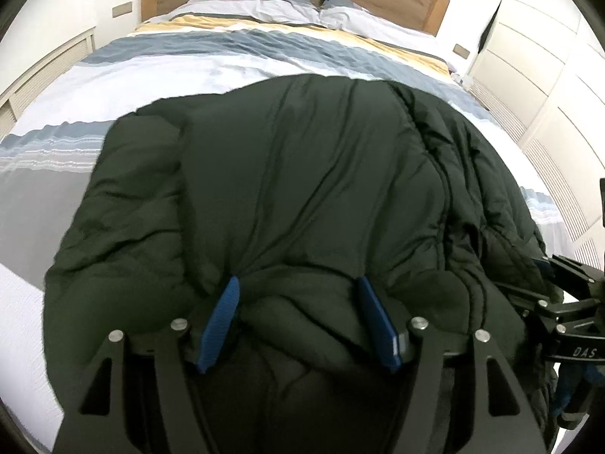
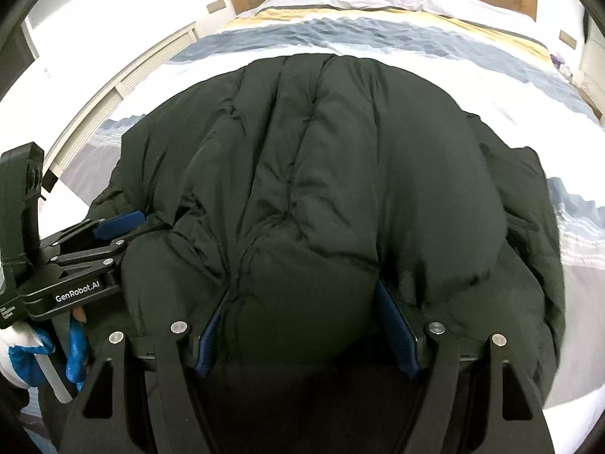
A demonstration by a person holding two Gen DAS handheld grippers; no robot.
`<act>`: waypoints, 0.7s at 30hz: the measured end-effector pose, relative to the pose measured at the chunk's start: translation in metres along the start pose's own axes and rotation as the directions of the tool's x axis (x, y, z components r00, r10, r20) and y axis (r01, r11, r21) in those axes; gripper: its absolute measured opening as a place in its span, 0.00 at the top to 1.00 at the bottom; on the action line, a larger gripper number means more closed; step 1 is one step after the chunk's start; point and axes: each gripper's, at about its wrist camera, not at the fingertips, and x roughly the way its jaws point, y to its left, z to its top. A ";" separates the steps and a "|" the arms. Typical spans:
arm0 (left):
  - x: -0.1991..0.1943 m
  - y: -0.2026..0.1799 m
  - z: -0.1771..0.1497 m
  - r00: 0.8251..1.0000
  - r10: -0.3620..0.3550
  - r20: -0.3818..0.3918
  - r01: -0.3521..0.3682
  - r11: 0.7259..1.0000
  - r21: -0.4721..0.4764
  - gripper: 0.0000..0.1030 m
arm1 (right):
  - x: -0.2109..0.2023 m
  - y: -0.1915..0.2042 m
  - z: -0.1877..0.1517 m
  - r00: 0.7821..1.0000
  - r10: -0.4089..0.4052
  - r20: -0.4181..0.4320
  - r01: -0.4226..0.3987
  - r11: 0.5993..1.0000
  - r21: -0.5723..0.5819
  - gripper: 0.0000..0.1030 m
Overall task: Fold large clothes
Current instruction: 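Press the folded jacket flat with both tools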
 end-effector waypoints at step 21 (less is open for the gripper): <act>0.014 0.010 0.081 0.996 0.043 0.077 -0.047 0.998 0.048 0.30 | 0.005 -0.013 0.078 0.993 -0.040 0.111 0.043 0.999 -0.027 0.26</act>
